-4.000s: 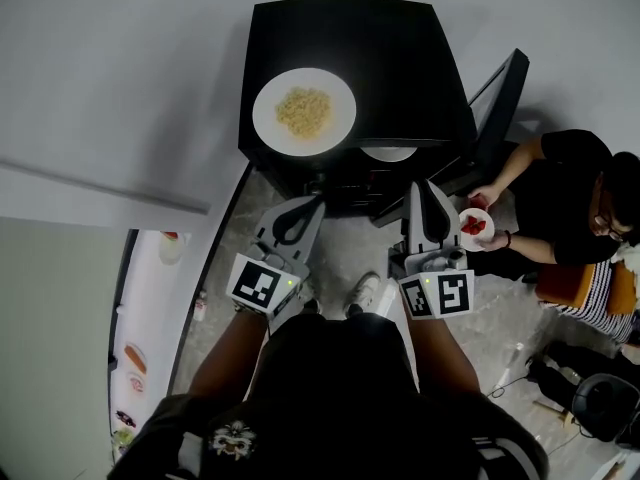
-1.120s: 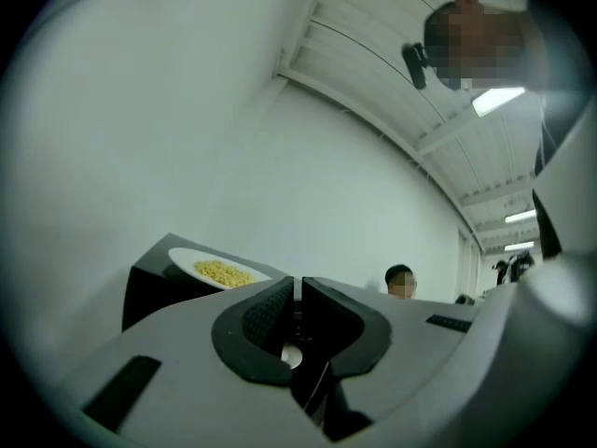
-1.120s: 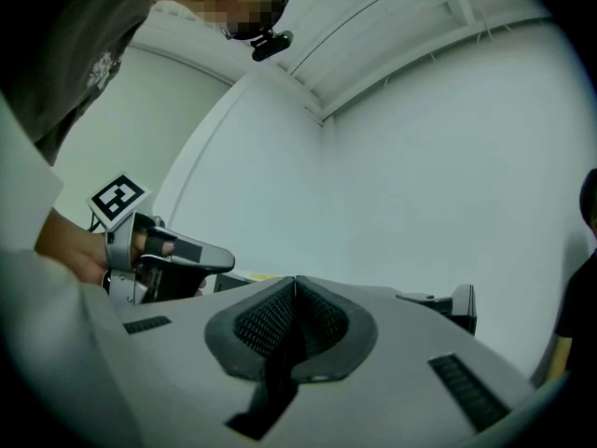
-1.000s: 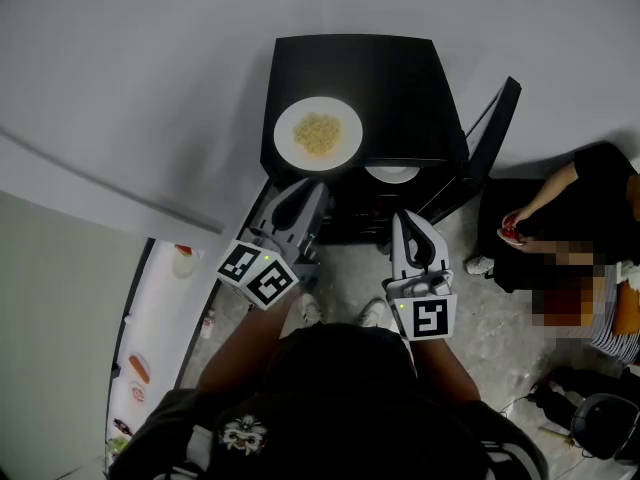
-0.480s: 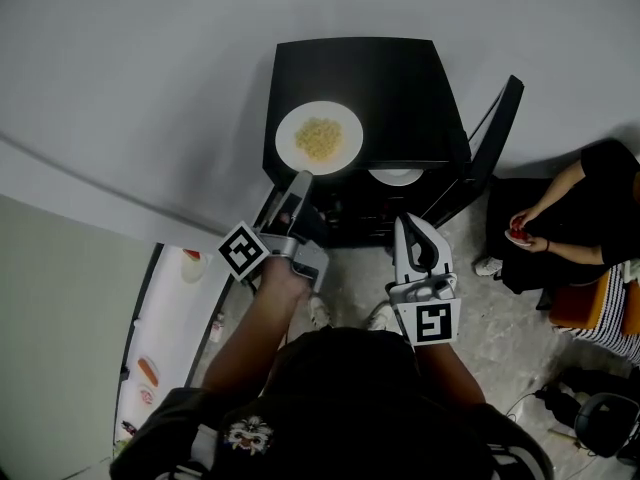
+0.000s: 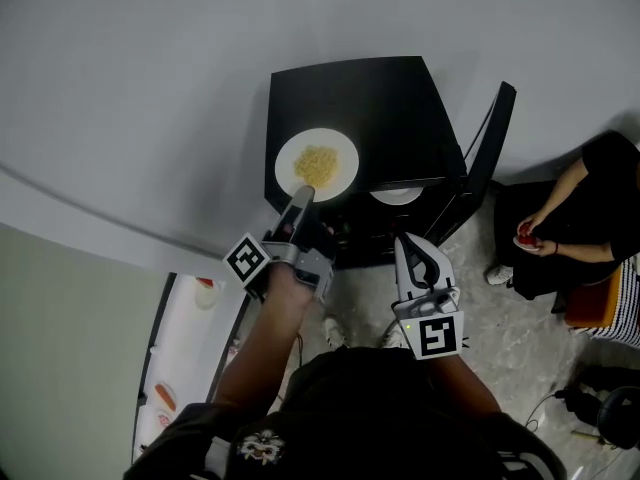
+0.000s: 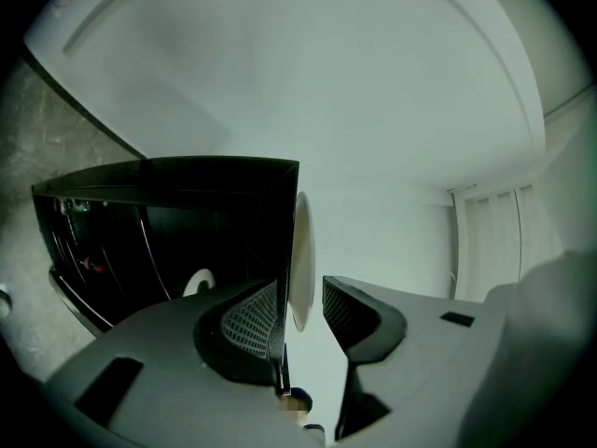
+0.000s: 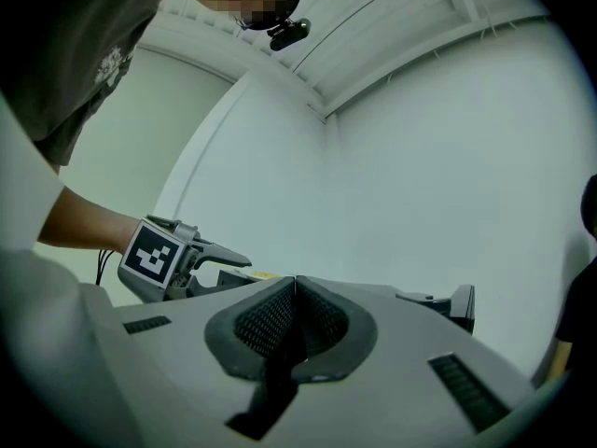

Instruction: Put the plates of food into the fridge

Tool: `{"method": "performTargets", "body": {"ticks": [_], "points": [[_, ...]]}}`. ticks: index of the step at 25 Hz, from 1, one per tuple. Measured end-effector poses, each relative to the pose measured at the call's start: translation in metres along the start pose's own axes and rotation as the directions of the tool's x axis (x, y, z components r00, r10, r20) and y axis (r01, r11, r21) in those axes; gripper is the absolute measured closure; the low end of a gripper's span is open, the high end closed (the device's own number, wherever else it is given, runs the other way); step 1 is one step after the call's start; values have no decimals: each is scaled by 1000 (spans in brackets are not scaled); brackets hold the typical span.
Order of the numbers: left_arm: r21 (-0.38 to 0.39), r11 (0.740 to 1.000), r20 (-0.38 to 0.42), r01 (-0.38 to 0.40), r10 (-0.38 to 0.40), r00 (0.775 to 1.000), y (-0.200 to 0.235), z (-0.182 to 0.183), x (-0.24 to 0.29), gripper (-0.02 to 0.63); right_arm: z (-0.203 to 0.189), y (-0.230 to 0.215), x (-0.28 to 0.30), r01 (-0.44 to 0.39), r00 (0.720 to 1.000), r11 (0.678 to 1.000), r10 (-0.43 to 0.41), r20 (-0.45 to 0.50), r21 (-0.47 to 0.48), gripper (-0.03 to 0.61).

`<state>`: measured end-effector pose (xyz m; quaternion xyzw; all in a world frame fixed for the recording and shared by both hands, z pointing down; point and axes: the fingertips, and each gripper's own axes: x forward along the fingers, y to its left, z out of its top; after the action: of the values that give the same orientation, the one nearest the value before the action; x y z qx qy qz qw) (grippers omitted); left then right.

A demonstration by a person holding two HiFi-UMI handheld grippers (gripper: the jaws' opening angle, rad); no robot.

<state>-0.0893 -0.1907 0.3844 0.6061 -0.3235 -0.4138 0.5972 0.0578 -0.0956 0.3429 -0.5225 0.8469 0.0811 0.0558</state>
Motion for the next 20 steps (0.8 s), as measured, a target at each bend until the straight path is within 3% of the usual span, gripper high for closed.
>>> {"method": "performTargets", "body": {"ticks": [11,15,20], "points": [[-1,998,0,-67,67,998,5,0,0,492,-2,3,0,-20,1000,1000,20,-13,-14,555],[10,999,9,-51,51,999,-1,1,2,554,-2,7,0,-20,1000,1000,20,-12,-20,554],[7,999,9,-47,47,999,-2,0,1,558,-4,7,0,-24,999,999,23,-29,-31,554]]}}
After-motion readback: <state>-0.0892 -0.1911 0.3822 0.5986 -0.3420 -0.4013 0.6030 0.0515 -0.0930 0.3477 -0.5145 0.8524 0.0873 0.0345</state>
